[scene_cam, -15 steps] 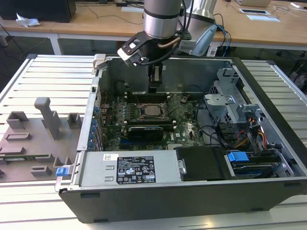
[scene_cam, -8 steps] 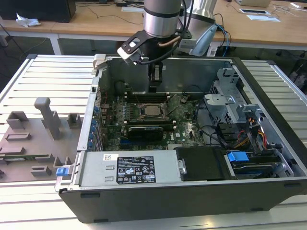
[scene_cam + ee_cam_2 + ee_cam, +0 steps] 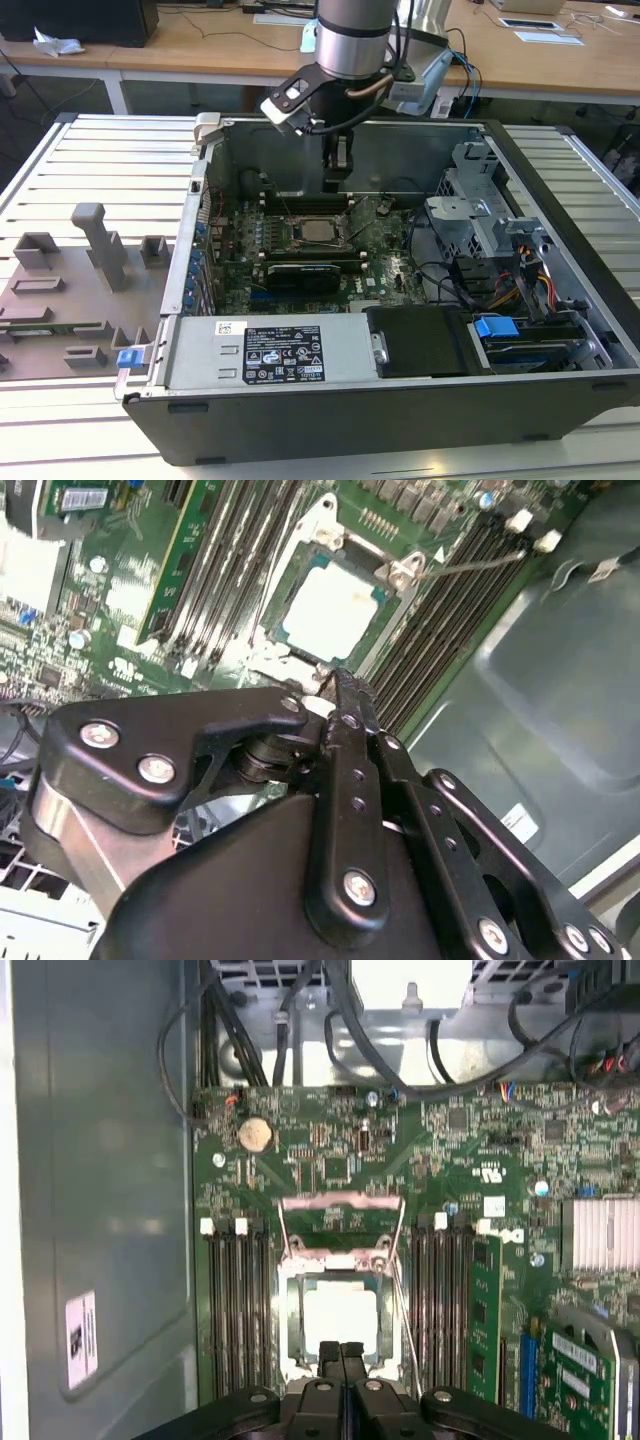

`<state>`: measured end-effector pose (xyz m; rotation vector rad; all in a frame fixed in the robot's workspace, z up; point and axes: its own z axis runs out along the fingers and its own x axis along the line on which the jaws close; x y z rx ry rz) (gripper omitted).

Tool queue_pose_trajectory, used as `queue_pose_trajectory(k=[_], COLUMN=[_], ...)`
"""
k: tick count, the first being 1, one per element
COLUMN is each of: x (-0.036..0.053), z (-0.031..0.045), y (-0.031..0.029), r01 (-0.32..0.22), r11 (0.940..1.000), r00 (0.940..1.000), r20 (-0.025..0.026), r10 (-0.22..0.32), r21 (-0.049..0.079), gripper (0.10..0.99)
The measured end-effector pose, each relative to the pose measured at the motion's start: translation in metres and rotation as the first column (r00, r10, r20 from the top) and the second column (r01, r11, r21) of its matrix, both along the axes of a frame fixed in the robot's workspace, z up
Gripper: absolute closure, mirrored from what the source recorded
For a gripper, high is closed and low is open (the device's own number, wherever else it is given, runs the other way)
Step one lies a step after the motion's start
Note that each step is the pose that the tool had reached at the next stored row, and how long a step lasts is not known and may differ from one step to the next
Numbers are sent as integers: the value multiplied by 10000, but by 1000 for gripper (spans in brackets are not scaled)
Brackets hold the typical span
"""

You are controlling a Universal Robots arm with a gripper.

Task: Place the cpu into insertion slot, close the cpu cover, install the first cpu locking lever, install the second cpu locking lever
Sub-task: 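Close the cpu cover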

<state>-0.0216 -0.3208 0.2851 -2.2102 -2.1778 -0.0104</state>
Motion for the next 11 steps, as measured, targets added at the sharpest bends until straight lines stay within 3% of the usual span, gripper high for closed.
queue_pose_trajectory(k=[3,5,11], x=[118,254,398], z=[0,-1,0], y=[0,1,2], r01=[0,2,0], r11=[10000,10000,10000], r00=[10000,10000,10000], r20=[-19,-40,-62], r10=[0,-2,0], r21=[0,1,1], gripper=[980,980,980])
